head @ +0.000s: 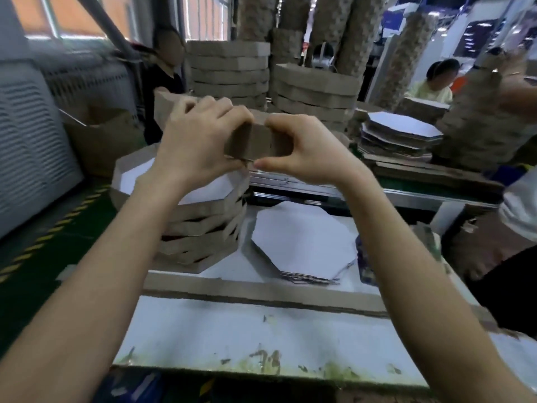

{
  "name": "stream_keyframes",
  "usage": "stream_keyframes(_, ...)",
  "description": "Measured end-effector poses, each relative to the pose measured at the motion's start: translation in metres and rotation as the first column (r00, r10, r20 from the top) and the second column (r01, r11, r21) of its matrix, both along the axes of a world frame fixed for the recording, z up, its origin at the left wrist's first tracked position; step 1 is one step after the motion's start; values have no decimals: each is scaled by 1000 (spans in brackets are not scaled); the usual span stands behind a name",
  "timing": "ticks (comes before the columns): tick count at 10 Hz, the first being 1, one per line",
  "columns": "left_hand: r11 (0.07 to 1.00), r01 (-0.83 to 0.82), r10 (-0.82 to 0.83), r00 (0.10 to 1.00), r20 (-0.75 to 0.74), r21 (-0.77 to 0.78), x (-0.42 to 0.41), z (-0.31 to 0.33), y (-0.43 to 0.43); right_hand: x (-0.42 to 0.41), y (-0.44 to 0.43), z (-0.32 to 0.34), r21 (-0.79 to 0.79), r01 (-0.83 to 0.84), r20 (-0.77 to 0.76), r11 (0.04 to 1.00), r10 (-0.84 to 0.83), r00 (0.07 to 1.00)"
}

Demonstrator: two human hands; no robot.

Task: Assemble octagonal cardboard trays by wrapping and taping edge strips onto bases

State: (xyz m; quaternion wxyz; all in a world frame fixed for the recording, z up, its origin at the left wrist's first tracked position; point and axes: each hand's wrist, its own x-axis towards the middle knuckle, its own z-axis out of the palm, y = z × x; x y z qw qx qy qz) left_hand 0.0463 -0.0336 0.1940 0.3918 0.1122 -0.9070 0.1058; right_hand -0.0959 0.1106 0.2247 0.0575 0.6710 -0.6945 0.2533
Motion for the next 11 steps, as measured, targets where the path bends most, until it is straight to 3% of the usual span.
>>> stream_keyframes(2, 978, -210, 210, 977, 24, 11, 9, -46, -76, 1, -104, -46, -102, -43, -225, 994, 19, 974)
stream_keyframes(3, 956, -281, 268, 953, 143, 86, 13, -72, -106, 1, -146, -81, -97, -44, -286, 994, 15, 958)
stream_keyframes(4, 932, -277, 220, 944, 244, 232, 11, -94, -129, -7, -173, -118, -52, 5, -325, 999, -22, 946)
stream_keyframes(5, 889, -298, 175, 923, 343, 348, 1, -113, -144, -21, -194, -154, 11, 49, -292, 999, -44, 956)
stream_keyframes(6, 858, -362, 177, 874, 452, 365, -13, -133, -150, -30, -210, -183, 154, 84, -230, 984, -47, 972)
stream_keyframes(7, 834, -420, 219, 848, 483, 358, -19, -143, -157, -36, -219, -194, 206, 70, -169, 976, -35, 985)
stream_keyframes(9, 807, -450, 213, 825, 523, 382, -24, -141, -162, -39, -219, -192, 238, 84, -217, 968, -31, 976)
stream_keyframes(10, 807, -424, 186, 843, 504, 412, -18, -141, -157, -38, -201, -178, 186, -3, -23, 983, 7, 1000)
stream_keyframes(11, 771, -324, 99, 912, 399, 548, 3, -131, -155, -68, -159, -133, -150, 85, 384, 985, -21, 923)
